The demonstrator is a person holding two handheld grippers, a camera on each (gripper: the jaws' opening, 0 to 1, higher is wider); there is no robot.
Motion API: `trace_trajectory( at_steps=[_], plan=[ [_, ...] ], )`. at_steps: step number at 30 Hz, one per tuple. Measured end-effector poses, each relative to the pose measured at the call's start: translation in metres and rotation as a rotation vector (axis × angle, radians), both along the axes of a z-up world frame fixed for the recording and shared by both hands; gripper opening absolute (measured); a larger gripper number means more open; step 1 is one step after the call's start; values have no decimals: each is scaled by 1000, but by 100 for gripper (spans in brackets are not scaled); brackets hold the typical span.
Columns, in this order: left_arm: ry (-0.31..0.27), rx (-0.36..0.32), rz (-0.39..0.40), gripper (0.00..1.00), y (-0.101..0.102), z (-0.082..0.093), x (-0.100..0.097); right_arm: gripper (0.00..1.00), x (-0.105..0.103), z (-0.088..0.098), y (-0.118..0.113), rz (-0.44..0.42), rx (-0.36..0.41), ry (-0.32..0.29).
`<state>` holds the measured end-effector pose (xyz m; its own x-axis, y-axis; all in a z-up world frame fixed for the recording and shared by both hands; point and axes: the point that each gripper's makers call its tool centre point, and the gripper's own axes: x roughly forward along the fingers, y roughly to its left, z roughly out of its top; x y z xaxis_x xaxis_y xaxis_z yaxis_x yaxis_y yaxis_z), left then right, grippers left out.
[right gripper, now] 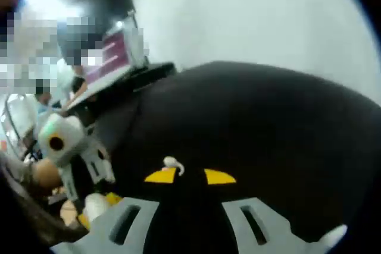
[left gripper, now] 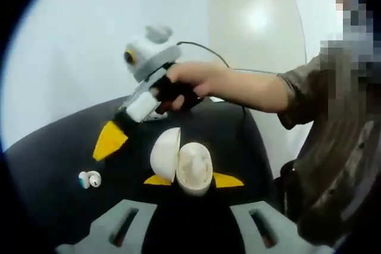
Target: Pick up three earphones and place each one into its charging case using tactile feedback, ensure that each earphone is properly inserted and securely positioned inside the case.
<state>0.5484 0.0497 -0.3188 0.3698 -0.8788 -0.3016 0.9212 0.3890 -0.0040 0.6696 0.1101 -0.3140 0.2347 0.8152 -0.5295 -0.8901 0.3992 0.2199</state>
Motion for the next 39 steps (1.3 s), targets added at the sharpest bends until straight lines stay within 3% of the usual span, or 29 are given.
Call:
trace_trajectory(
  at_steps=[5,8,11,13,15,19,21,24,26,28,31,36,39],
  plan=[
    [-7,1,-4,19,-2,1,-2,14,-3,-2,9,24,-21,10],
    [-6,1,-6,19,-4,1,-4,14,-2,-12,7,53,-119,-27],
    [-7,0,-6,19,-2,1,-3,14,-4,-12,13,62,-133,-34],
    [-5,-1,-7,19,0,0,1,13,-6,-13,12,80,-181,-88],
    [-4,-1,-7,19,-1,0,0,7,-14,-12,16,115,-182,-122],
    [-6,-1,-8,19,2,0,2,6,-15,-11,16,134,-221,-273],
    [-3,-2,-8,19,0,0,0,6,-16,-10,14,120,-206,-266],
    [-3,-1,-5,19,-1,0,-2,5,-10,12,8,60,-142,-352],
    [3,-2,-4,19,-2,0,-2,5,-11,39,-2,35,-95,-468],
    [7,-4,-3,19,-2,0,-3,5,-25,66,-14,50,-50,-590],
    [17,-7,-3,19,0,0,-1,5,-54,90,-30,107,-25,-734],
    [36,-11,1,19,2,-1,2,5,-101,93,-53,216,-112,-936],
    [38,-11,5,19,10,-2,10,5,-111,89,-60,256,-200,-1076]
  ],
)
